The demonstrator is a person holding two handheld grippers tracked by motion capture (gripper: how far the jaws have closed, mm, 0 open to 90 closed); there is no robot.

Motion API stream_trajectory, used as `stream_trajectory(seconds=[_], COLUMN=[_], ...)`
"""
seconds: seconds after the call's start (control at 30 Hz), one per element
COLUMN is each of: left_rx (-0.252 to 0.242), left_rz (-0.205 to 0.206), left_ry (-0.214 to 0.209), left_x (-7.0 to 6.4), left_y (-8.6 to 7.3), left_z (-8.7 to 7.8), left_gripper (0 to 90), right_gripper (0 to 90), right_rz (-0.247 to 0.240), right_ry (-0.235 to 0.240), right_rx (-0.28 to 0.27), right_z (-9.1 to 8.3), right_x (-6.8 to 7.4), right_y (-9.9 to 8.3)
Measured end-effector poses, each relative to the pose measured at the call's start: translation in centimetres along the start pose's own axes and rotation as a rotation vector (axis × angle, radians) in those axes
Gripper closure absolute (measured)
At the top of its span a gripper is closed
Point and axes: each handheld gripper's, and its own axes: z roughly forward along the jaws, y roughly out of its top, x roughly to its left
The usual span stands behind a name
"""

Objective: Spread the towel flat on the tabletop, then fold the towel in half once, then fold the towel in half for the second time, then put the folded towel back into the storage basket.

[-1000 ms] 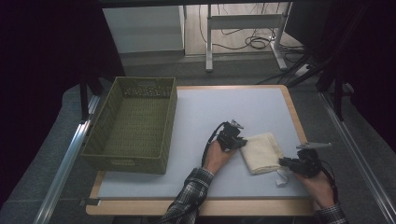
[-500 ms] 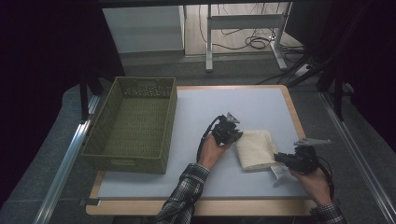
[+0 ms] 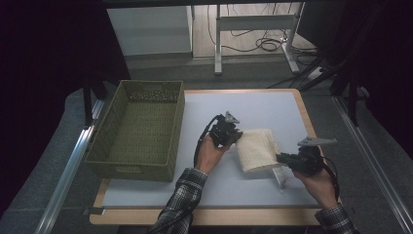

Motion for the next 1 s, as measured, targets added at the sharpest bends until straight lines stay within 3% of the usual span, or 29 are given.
stream_trajectory(seconds=[0.27, 0.7, 1.0], left_rx=[0.009, 0.026, 0.024], left_rz=[0.002, 0.018, 0.007], left_ry=[0.045, 0.110, 0.133], left_x=[1.0, 2.6, 4.0], left_y=[0.0, 0.8, 0.6], left_z=[-2.3, -5.8, -7.7], left_gripper=[81.3, 81.2, 81.0], right_gripper=[83.4, 83.3, 83.3], right_rz=[-0.049, -0.076, -0.099], right_ry=[0.018, 0.040, 0.059], right_rx=[-0.017, -0.050, -0.064], right_z=[1.0, 2.3, 3.4], right_x=[1.5, 3.7, 5.0], right_y=[1.6, 3.5, 5.0])
